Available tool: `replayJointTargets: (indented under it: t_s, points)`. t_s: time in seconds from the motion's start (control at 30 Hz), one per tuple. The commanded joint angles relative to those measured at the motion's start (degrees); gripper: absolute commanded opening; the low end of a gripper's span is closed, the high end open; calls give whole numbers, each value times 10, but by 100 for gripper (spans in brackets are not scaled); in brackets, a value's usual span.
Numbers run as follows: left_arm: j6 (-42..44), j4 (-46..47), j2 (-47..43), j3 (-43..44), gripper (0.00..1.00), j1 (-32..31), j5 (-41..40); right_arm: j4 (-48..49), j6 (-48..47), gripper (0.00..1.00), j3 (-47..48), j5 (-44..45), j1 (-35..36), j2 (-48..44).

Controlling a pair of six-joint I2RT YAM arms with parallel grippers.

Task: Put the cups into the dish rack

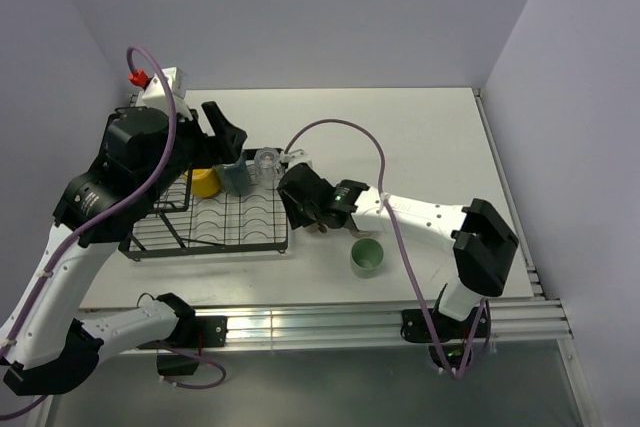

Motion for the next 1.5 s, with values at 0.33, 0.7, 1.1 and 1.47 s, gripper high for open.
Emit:
replayJointTargets:
  t_s: [0.33, 0.7, 1.1, 1.47]
  points:
    - [-9, 7, -19, -14, 86, -1, 1, -46, 3, 47, 60, 75, 9, 65]
    - [-12, 9, -21, -21, 86, -2, 2, -47, -8, 45, 87, 67, 8, 111]
    - [-14, 11, -26, -29, 86, -2, 3, -61, -3, 0, 88, 66, -1, 97]
    - [-28, 87, -10, -28, 89, -1, 88, -11, 12, 0, 25, -91, -155, -150]
